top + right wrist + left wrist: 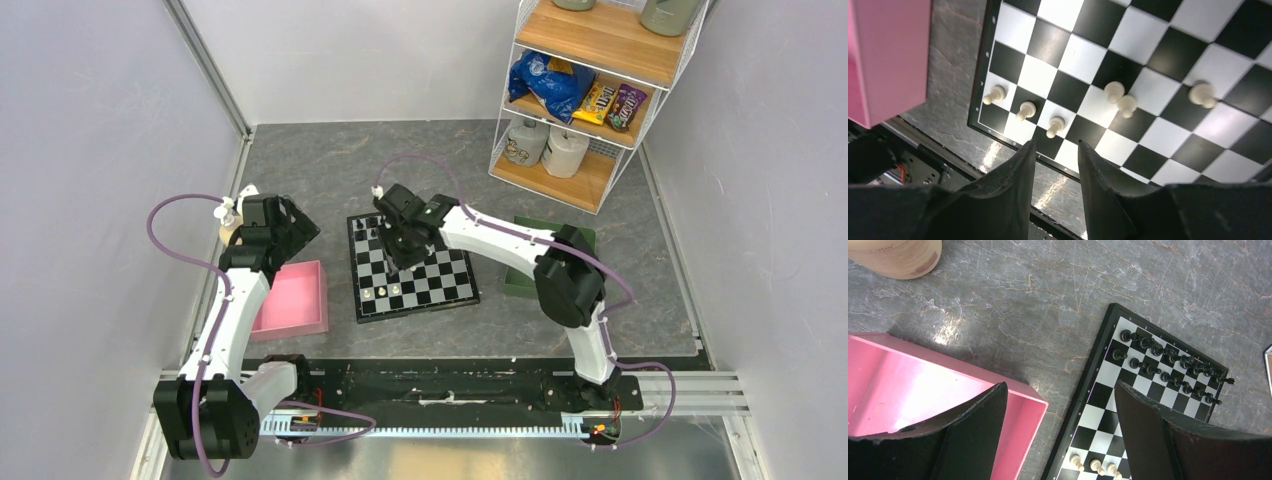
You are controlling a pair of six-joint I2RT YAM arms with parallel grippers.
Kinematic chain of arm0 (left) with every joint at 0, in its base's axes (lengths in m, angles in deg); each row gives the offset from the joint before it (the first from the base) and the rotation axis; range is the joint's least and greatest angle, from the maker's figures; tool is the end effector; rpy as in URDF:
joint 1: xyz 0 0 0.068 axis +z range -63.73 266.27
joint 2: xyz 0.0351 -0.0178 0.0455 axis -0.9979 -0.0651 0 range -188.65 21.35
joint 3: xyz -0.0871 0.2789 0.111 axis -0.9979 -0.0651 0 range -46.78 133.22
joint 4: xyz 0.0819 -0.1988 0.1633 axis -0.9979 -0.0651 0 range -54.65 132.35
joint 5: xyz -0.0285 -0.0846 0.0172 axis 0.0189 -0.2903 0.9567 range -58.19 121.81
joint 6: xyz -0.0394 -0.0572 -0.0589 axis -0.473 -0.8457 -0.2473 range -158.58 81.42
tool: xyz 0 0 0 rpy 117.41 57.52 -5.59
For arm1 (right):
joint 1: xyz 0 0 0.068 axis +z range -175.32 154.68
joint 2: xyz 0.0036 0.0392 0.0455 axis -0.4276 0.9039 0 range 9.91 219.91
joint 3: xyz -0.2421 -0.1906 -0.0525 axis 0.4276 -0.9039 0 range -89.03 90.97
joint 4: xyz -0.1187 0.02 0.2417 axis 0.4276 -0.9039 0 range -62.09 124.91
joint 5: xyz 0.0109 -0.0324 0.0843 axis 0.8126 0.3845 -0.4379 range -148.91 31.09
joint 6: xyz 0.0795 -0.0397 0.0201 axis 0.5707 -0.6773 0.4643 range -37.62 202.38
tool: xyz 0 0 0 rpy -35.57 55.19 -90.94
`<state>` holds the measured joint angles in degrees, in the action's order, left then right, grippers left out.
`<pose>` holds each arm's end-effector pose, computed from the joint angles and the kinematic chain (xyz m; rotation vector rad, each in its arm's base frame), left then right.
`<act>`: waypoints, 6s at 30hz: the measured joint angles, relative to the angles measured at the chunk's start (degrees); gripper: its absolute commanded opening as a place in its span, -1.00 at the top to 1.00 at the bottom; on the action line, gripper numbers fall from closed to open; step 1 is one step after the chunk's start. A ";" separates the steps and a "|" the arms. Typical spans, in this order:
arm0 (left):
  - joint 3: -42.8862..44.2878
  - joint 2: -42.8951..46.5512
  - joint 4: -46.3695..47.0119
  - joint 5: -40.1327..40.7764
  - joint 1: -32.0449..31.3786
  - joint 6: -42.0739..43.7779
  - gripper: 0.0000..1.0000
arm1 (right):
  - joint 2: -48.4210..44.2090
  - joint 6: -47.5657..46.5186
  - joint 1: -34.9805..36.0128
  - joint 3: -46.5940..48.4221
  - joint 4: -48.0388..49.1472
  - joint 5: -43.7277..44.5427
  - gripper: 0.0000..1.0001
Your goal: Set up the chess pieces on the board
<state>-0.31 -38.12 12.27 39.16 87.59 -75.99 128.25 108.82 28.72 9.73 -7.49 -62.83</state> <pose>0.2391 0.0159 0.2716 -0.8305 2.1673 -0.1701 0.2875 0.4057 0.2160 -0.6826 2.6800 0.5180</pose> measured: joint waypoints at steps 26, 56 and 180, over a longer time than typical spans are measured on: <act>0.00 0.00 -0.04 0.04 0.00 0.02 -0.71 | 4.61 -0.15 -6.16 0.09 -0.35 -1.16 0.42; 0.00 0.00 -0.02 0.00 0.00 0.00 -0.70 | 2.67 -0.39 -3.45 -2.47 -0.46 -0.13 0.72; -0.81 -0.13 0.22 -0.24 0.00 0.00 -0.70 | 4.96 -1.64 -4.98 2.29 -7.04 1.18 0.69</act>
<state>-1.11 -38.25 12.48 38.92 87.59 -75.99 133.21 107.18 23.74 12.03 -14.52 -61.65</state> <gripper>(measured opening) 0.851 0.156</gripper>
